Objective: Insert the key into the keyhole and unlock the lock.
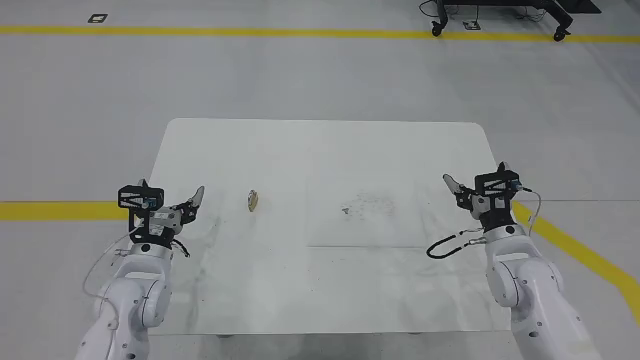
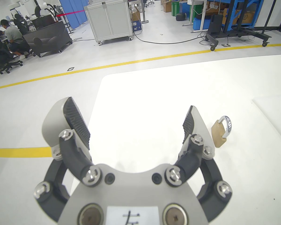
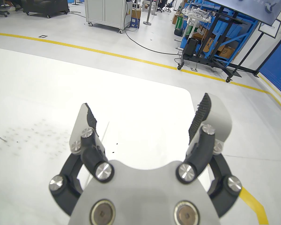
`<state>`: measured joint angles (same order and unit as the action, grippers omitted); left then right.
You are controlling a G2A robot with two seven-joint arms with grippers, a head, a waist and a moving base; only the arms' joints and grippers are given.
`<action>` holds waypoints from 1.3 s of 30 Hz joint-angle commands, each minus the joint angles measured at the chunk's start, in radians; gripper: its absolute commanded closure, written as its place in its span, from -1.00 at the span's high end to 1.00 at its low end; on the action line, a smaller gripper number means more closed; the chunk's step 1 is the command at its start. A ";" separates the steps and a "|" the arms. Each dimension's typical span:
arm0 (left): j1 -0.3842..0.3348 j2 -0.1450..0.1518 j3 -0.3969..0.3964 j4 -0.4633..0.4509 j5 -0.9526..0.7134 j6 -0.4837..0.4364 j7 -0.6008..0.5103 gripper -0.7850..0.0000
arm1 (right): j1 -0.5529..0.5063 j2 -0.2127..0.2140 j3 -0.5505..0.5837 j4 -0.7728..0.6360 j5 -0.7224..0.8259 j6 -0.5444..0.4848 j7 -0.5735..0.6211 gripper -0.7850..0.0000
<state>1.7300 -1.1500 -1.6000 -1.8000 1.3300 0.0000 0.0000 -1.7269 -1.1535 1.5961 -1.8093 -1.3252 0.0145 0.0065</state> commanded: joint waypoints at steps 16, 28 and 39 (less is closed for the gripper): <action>0.000 0.000 0.000 0.000 0.000 0.000 0.000 1.00 | 0.035 -0.008 -0.148 -0.085 -0.081 -0.141 0.096 1.00; 0.000 0.000 0.000 0.000 0.000 0.000 0.000 1.00 | 0.035 -0.008 -0.148 -0.085 -0.081 -0.141 0.096 1.00; 0.000 0.000 0.000 0.000 0.000 0.000 0.000 1.00 | 0.157 -0.018 -0.347 -0.078 -0.208 -0.304 0.171 1.00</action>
<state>1.7300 -1.1500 -1.6000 -1.8000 1.3300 0.0000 0.0000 -1.5981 -1.1683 1.2883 -1.8971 -1.5241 -0.2685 0.1701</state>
